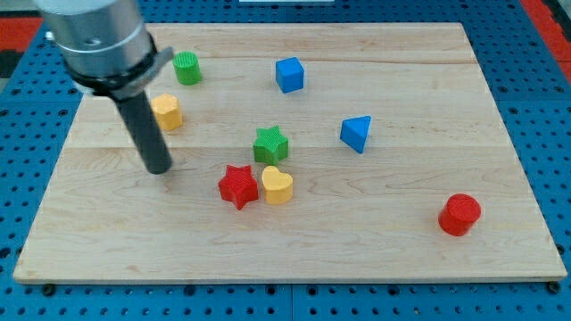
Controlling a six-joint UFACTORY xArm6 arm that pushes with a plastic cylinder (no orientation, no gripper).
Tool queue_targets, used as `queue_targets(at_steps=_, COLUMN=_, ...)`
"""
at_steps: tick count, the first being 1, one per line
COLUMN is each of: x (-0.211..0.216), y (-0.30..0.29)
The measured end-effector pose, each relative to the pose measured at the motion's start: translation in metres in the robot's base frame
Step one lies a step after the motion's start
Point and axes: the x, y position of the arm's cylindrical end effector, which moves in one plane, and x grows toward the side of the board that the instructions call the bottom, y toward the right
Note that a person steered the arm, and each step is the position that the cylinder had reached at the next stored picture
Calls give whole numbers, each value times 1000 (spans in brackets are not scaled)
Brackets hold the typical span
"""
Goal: Move the red star along with the yellow heart slightly right
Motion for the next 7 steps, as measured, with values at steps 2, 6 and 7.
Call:
queue_targets(at_steps=2, x=25, y=33)
queue_targets(at_steps=6, x=41, y=67)
queue_targets(at_steps=7, x=44, y=71)
